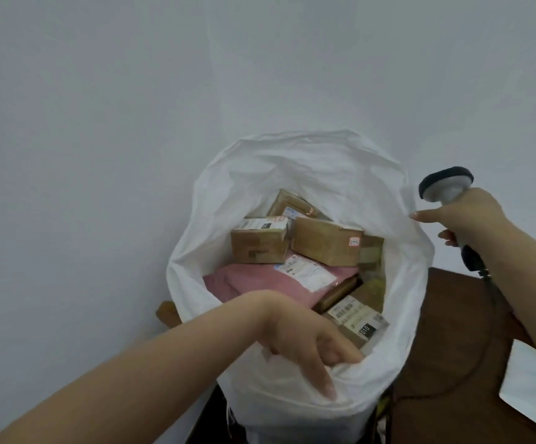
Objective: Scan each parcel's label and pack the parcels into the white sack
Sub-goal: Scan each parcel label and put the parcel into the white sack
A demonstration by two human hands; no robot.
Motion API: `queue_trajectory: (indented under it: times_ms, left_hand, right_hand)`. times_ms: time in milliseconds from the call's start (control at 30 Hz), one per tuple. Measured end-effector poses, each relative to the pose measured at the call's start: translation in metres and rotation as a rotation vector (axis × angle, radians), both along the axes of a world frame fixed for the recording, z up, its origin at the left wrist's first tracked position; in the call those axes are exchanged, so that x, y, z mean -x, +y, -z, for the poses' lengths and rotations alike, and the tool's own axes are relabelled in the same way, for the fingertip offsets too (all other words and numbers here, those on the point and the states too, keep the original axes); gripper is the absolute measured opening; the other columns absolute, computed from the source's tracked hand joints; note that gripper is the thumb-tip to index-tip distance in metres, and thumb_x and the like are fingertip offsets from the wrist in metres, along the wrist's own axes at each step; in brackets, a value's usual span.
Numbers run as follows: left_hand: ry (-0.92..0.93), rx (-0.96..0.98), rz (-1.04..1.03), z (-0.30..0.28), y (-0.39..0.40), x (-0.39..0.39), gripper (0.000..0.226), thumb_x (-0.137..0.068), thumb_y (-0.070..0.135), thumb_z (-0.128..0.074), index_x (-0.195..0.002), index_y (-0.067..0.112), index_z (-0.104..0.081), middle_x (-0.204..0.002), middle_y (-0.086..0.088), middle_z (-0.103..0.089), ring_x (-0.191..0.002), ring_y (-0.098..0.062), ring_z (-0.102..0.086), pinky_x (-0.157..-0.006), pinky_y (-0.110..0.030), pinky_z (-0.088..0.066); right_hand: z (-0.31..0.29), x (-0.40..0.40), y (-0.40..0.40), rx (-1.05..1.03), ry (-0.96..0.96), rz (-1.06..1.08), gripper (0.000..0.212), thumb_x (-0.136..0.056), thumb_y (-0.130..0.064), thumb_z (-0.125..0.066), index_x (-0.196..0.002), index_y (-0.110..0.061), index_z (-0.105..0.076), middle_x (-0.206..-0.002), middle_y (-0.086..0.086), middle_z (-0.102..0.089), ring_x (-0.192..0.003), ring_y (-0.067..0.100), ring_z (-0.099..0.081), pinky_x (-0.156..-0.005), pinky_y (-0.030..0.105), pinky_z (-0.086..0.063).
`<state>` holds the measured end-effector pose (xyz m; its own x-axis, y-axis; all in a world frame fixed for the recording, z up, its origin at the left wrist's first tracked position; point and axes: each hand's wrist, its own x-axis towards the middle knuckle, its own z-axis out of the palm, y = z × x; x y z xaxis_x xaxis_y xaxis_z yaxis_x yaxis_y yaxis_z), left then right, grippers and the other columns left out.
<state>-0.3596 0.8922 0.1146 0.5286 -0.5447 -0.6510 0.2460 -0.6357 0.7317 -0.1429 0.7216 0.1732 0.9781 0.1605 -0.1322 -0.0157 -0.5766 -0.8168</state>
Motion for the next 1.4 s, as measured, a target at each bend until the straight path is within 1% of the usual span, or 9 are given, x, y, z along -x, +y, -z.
queue_trajectory:
  times_ms: [233,433,533,700,800,933,1133,1233,1400]
  left_hand:
    - [-0.293,-0.295,-0.46,-0.025,0.043,-0.038,0.055,-0.096,0.052,-0.047,-0.145,0.026,-0.042,-0.148,0.001,-0.044,-0.128,-0.021,-0.051,-0.108,-0.044,-0.041]
    - [-0.287,-0.786,-0.359,0.049,0.073,-0.068,0.117,-0.073,0.066,-0.069,-0.154,0.032,0.009,-0.163,-0.005,0.006,-0.149,-0.036,-0.001,-0.119,-0.055,-0.016]
    - [-0.146,-0.87,-0.171,0.076,0.072,-0.061,0.127,-0.075,0.045,-0.079,-0.148,0.035,0.025,-0.163,-0.01,0.006,-0.148,-0.036,-0.01,-0.117,-0.05,-0.026]
    - [-0.016,-1.117,-0.008,0.069,0.1,-0.045,0.094,-0.08,0.036,-0.076,-0.153,0.02,-0.02,-0.153,-0.008,-0.035,-0.134,-0.028,-0.043,-0.108,-0.035,-0.039]
    - [-0.137,-1.039,-0.229,0.05,0.118,-0.062,0.054,-0.085,0.046,-0.063,-0.124,0.011,-0.055,-0.13,-0.007,-0.058,-0.11,-0.025,-0.059,-0.088,-0.032,-0.048]
    - [-0.908,-1.108,-0.349,0.037,0.118,-0.103,0.032,-0.092,0.043,-0.051,-0.112,0.019,-0.059,-0.129,-0.008,-0.051,-0.123,-0.028,-0.044,-0.094,-0.041,-0.044]
    - [-0.453,-1.266,-0.155,0.078,0.18,-0.103,0.079,-0.094,0.049,-0.048,-0.156,0.027,-0.005,-0.164,0.001,-0.002,-0.15,-0.027,0.003,-0.116,-0.06,-0.009]
    - [-0.479,-1.21,-0.218,0.069,0.181,-0.124,0.069,-0.094,0.054,-0.044,-0.154,0.03,-0.018,-0.162,0.0,-0.018,-0.15,-0.028,-0.008,-0.114,-0.061,-0.012]
    - [-0.532,-0.665,-0.538,0.048,0.111,-0.177,0.086,-0.091,0.055,-0.054,-0.155,0.035,0.002,-0.163,-0.012,-0.003,-0.148,-0.038,-0.013,-0.117,-0.053,-0.021]
  right_hand:
    - [0.037,-0.007,0.002,0.085,0.028,0.014,0.046,-0.072,-0.021,-0.088,-0.093,0.0,-0.053,-0.063,0.014,-0.055,-0.052,0.027,-0.053,-0.052,0.035,-0.044]
    - [0.057,-0.01,0.01,0.31,0.053,-0.01,0.039,-0.075,-0.021,-0.084,-0.087,0.002,-0.055,-0.068,0.016,-0.061,-0.055,0.026,-0.059,-0.049,0.03,-0.041]
    - [0.061,-0.016,0.002,0.326,0.026,0.044,0.028,-0.079,-0.009,-0.071,-0.096,0.006,-0.055,-0.071,0.015,-0.055,-0.058,0.027,-0.054,-0.049,0.028,-0.038]
    - [0.052,-0.03,-0.013,0.25,-0.066,0.144,0.024,-0.079,-0.009,-0.069,-0.092,0.004,-0.053,-0.07,0.015,-0.053,-0.058,0.026,-0.051,-0.056,0.032,-0.041]
    - [0.049,-0.033,-0.009,0.235,-0.08,0.133,0.024,-0.08,-0.009,-0.069,-0.078,-0.002,-0.047,-0.069,0.014,-0.051,-0.058,0.025,-0.05,-0.057,0.033,-0.04]
    - [0.05,-0.035,-0.002,0.206,-0.065,0.128,0.021,-0.079,-0.009,-0.069,-0.081,-0.001,-0.049,-0.067,0.014,-0.052,-0.057,0.026,-0.051,-0.055,0.032,-0.039]
    - [0.048,-0.043,-0.01,0.175,-0.058,0.164,0.017,-0.078,-0.007,-0.067,-0.076,-0.001,-0.051,-0.065,0.015,-0.053,-0.056,0.028,-0.051,-0.052,0.03,-0.037]
    - [0.047,-0.048,-0.013,0.146,-0.051,0.178,0.014,-0.078,-0.005,-0.066,-0.079,0.001,-0.053,-0.066,0.015,-0.053,-0.055,0.027,-0.05,-0.05,0.029,-0.036]
    - [0.042,-0.047,-0.01,0.012,-0.054,0.147,0.008,-0.075,0.0,-0.063,-0.075,0.0,-0.054,-0.067,0.017,-0.054,-0.055,0.028,-0.05,-0.053,0.029,-0.039]
